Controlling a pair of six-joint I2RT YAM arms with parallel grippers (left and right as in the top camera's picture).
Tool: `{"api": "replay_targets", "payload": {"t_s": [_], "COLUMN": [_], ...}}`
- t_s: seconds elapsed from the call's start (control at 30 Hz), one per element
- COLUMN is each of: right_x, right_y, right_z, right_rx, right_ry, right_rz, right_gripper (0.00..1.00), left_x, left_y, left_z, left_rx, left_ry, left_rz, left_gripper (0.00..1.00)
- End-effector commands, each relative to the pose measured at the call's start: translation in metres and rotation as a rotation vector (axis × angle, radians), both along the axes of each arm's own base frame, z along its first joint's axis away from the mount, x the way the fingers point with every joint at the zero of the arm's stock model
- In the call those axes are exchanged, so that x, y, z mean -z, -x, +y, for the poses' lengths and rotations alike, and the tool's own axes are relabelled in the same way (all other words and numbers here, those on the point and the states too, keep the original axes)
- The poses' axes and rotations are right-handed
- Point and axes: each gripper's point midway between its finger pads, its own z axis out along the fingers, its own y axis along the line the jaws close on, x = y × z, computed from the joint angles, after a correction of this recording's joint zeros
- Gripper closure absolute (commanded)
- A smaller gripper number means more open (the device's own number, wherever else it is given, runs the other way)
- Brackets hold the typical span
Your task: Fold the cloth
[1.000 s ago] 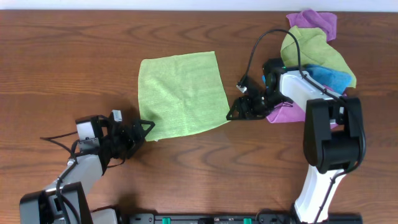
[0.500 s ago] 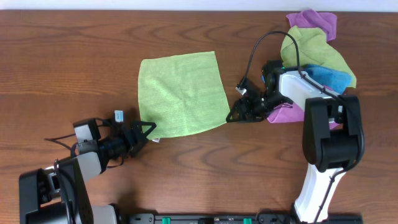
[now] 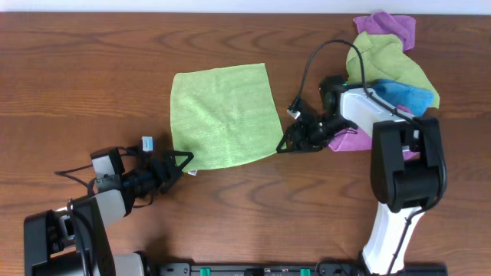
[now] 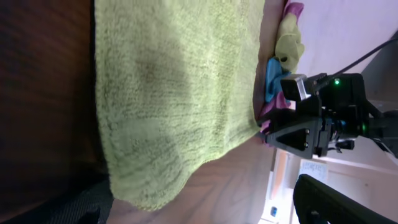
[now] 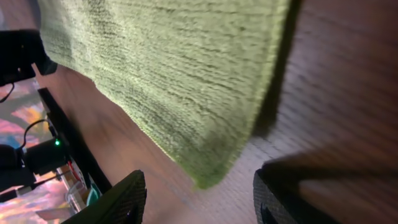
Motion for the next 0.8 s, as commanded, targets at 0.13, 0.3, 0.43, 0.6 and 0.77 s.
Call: {"api": "replay_targets", "payload": {"t_s": [0.13, 0.3, 0.43, 0.6, 0.77], "right_x": [0.004, 0.004, 0.005, 0.005, 0.007], "right_y": [0.009, 0.009, 0.007, 0.007, 0.0], "right_z": [0.008, 0.008, 0.009, 0.016, 0.02], "right_rx": [-0.024, -0.025, -0.026, -0.047, -0.028], "right_ry": [-0.023, -0.023, -0.025, -0.028, -0.027], "right_rz": [0.028, 0.027, 0.019, 0.0, -0.019], "right_gripper": [0.44, 0.44, 0.47, 0.51, 0.51], "left_x": [0.069, 0.076, 0.077, 0.072, 0.071], "left_y": [0.015, 0.025, 0.031, 0.033, 0.037], "left_z": [0.043, 0.03, 0.019, 0.011, -0.001], "left_rx": [-0.166, -0.122, -0.088, -0.064, -0.038], "left_ry": [-0.316, -0.24, -0.174, -0.127, -0.107], "left_rz": [0.177, 0.218, 0.24, 0.241, 0.268], "left_gripper": [0.05, 0.05, 0.09, 0.16, 0.2]}}
